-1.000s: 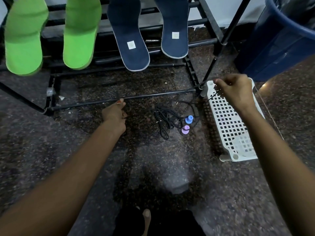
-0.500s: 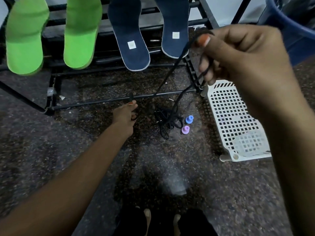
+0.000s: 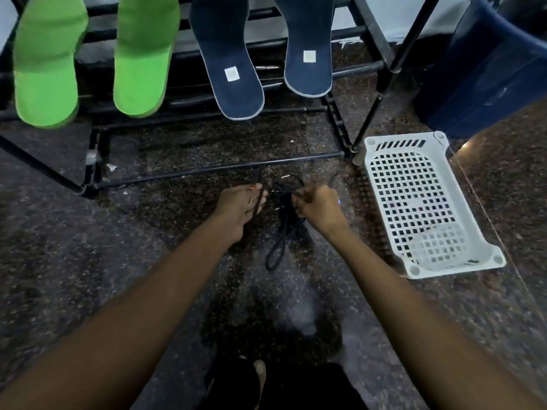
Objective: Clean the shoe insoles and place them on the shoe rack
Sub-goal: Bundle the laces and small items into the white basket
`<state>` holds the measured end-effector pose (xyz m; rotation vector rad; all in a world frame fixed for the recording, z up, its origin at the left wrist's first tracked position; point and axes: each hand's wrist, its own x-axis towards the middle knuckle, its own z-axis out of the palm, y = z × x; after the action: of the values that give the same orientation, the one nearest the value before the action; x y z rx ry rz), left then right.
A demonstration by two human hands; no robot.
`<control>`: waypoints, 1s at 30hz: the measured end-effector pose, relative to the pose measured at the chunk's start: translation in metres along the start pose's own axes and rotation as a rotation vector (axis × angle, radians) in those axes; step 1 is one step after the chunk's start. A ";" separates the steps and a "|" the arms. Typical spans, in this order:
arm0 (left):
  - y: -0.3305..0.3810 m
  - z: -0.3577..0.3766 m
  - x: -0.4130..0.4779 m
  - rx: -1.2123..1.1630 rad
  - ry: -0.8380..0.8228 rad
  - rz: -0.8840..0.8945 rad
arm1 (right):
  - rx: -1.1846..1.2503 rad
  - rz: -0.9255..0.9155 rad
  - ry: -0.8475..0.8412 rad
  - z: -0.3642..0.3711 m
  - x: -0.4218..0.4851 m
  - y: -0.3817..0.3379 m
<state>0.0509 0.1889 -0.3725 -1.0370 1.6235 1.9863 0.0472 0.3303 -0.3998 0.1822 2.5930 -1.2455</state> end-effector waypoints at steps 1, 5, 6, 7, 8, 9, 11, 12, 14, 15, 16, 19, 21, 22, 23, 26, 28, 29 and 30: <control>-0.001 0.001 -0.001 0.018 -0.009 0.000 | -0.047 -0.004 0.001 0.003 0.002 0.000; -0.003 0.004 -0.004 0.080 -0.045 0.000 | -0.192 -0.012 0.005 0.007 0.005 0.001; -0.003 0.004 -0.005 0.098 -0.056 0.003 | -0.220 -0.012 0.032 0.006 0.006 0.001; -0.003 0.004 -0.006 0.119 -0.070 0.004 | -0.230 -0.028 0.074 0.005 0.007 0.000; -0.002 0.005 -0.006 0.143 -0.087 0.005 | -0.196 -0.065 0.122 0.003 0.007 -0.002; -0.002 0.004 -0.007 0.170 -0.108 0.005 | -0.126 -0.119 0.153 0.001 0.006 -0.005; 0.002 0.003 -0.009 0.229 -0.159 0.009 | -0.014 -0.274 0.125 -0.003 0.005 -0.013; 0.004 0.001 -0.009 0.262 -0.189 0.019 | -0.007 -0.346 0.070 -0.004 0.004 -0.016; 0.009 -0.002 -0.010 0.318 -0.237 0.047 | -0.012 -0.411 -0.053 -0.006 0.004 -0.019; 0.011 -0.003 -0.011 0.338 -0.246 0.063 | -0.004 -0.416 -0.091 -0.007 0.004 -0.020; 0.014 -0.004 -0.010 0.361 -0.244 0.085 | 0.010 -0.417 -0.109 -0.009 0.005 -0.020; 0.020 -0.008 -0.011 0.415 -0.239 0.127 | 0.085 -0.402 -0.144 -0.019 0.007 -0.020; 0.023 -0.010 -0.014 0.352 -0.309 0.086 | 0.181 -0.360 -0.145 -0.027 0.008 -0.020; 0.024 -0.011 -0.017 0.309 -0.356 0.060 | 0.228 -0.346 -0.133 -0.030 0.008 -0.021; 0.026 -0.012 -0.020 0.272 -0.406 0.038 | 0.267 -0.336 -0.116 -0.032 0.009 -0.022; 0.029 -0.012 -0.027 0.224 -0.540 0.001 | 0.393 -0.317 -0.056 -0.034 0.009 -0.024; 0.031 -0.010 -0.031 0.155 -0.582 -0.001 | 0.487 -0.287 -0.013 -0.031 0.006 -0.025; 0.032 -0.009 -0.032 0.074 -0.582 -0.003 | 0.525 -0.270 0.009 -0.029 0.003 -0.025; 0.033 -0.007 -0.033 -0.022 -0.577 0.005 | 0.556 -0.254 0.026 -0.025 0.000 -0.025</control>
<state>0.0517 0.1787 -0.3263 -0.3982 1.2847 2.0529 0.0376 0.3346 -0.3662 -0.0333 2.2749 -2.0458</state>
